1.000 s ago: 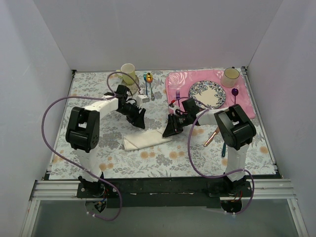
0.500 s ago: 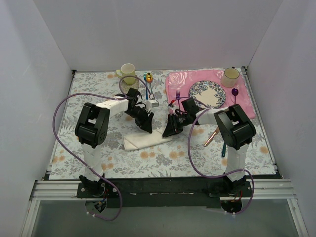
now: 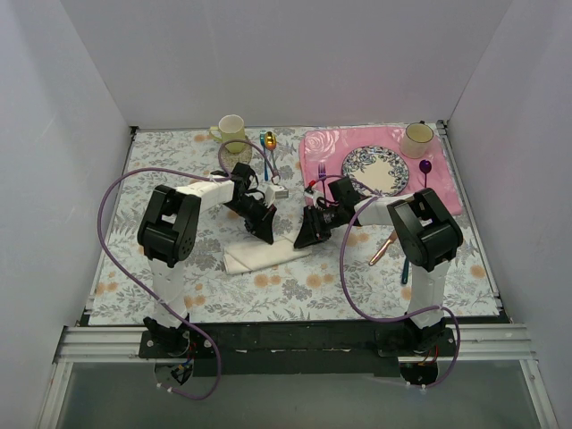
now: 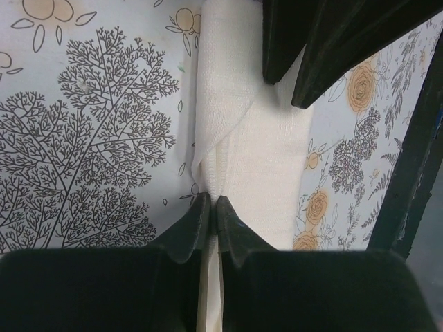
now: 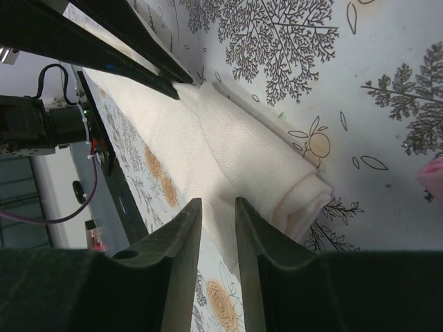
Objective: Fold the napkin into a case and place the utensils inside
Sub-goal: Pick up the smaller rectangle-folded napkin from the center of the board, then turn over the smaller rectangle-folded napkin at the center of the board, then move the smaller rectangle-folded napkin to the center of the board.
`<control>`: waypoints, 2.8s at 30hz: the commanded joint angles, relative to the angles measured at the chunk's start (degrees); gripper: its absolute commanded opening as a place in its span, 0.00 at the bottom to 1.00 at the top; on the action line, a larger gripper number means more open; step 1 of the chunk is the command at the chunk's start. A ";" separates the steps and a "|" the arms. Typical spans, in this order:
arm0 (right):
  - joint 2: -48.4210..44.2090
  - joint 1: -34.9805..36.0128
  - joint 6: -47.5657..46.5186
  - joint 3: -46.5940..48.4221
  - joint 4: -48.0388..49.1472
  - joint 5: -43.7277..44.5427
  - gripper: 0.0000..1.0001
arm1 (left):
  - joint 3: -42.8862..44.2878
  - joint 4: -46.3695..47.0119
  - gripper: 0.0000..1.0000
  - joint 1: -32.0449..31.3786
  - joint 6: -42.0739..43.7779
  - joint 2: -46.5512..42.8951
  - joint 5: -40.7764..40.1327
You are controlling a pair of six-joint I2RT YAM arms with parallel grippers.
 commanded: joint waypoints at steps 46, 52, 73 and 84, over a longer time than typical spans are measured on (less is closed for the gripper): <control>-5.04 -7.86 -12.30 20.80 -9.59 3.53 0.96 | -24.49 31.06 0.00 -13.85 -0.83 -32.28 -41.88; -2.14 -7.25 -12.04 24.22 -8.62 3.01 0.96 | -29.59 33.53 0.00 -19.21 -2.15 -35.89 -46.10; -10.57 1.54 -23.54 8.32 -17.14 2.74 0.65 | -27.40 19.74 0.33 -28.11 -12.78 -42.12 -38.65; -14.01 5.06 -34.00 5.24 -20.40 7.57 0.58 | -24.93 0.74 0.15 -11.84 -1.72 -40.46 -24.13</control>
